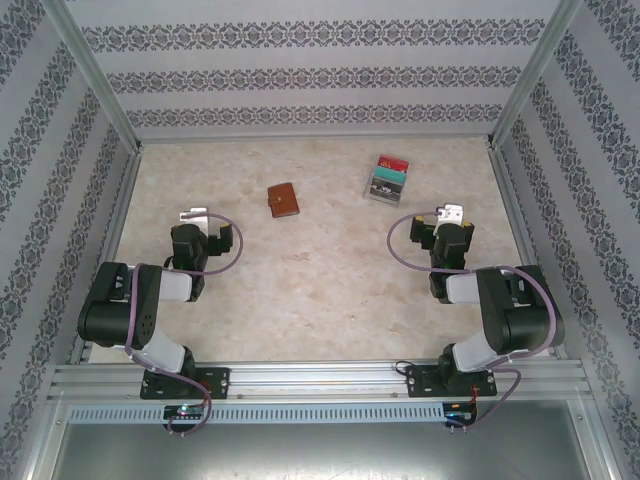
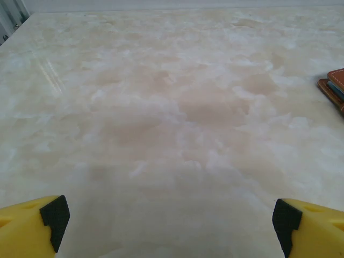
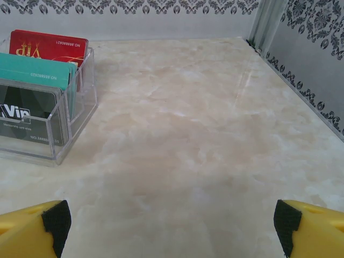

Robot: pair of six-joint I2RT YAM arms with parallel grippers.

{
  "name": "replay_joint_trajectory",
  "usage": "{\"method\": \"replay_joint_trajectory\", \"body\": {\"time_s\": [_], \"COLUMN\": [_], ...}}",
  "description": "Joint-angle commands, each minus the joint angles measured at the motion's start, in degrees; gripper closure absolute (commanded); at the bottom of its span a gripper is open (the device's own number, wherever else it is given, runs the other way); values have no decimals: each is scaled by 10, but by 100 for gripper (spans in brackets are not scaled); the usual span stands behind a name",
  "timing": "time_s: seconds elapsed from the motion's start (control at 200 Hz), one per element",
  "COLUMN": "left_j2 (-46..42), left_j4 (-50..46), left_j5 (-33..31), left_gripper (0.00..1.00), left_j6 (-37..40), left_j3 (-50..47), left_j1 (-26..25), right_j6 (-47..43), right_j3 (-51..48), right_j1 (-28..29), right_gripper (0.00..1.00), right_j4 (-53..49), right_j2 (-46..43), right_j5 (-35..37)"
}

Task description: Put the credit cards into the card holder

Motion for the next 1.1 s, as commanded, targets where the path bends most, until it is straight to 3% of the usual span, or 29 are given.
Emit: {"method": "replay_joint_trajectory", "body": {"time_s": [0.0,0.679,0.904,1.009,1.094], "left_j2": [-2,-7,-111,-142,-184], "left_j4": [0,6,-79,-133,-178], "left_j5": [10,24,-26,-23,-7], "left_gripper": [1,1,1,1,1], "left_j6": [6,12,-16,-30,-36], "left_j3": [11,6,5,16,31], "left_j1": [7,8,9,11,11], "right_j6": [2,-9,-17,-18,10], "right_j3": [7,4,-19,-8,48], "right_j1": [2,4,7,9,11], "right_gripper": [2,2,2,2,2], "right_j4": [17,20,21,-23,-185], "right_j2": [-7,-11,-46,-75,-131], "right_j5": [7,-16,-27,-27,-32]}}
